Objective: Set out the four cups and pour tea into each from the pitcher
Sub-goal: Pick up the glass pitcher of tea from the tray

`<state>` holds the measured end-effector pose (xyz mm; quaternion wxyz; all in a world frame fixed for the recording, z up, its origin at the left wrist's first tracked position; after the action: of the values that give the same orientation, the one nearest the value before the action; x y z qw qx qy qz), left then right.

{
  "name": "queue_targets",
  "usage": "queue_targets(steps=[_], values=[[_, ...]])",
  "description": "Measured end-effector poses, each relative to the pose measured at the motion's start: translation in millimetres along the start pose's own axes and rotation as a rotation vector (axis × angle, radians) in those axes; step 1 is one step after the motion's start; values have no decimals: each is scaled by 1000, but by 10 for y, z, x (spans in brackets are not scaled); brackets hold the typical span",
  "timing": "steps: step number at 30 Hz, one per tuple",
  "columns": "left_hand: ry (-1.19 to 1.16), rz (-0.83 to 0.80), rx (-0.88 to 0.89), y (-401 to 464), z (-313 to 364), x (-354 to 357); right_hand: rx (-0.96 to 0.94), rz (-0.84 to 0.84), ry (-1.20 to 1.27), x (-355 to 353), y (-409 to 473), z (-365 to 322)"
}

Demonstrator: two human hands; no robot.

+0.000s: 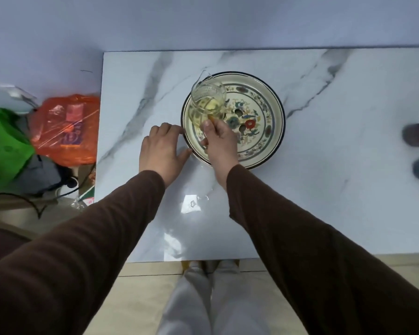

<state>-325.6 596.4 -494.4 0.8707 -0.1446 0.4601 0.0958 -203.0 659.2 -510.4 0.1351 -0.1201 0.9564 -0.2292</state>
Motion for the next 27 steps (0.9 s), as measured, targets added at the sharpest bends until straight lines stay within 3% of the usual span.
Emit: queue_targets(steps=[11, 20, 27], values=[[59, -85, 98, -36, 522, 50, -43, 140, -33, -925, -390, -42], [195, -188, 323, -290, 1773, 633, -68, 293, -87, -2429, -1071, 284], [218, -236, 365, -796, 2782, 1405, -55, 333, -126, -3730, -1595, 841]])
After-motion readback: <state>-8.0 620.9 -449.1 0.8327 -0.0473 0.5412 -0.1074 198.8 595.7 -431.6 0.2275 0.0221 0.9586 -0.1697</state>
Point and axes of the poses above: each hand's wrist, its own y-axis towards the middle knuckle, its own x-axis out of the palm, z = x × y, the point moved 3 cm from there along y, towards the middle knuckle, and after that the axes turned 12 degrees about -y, right-handed, at the moved point
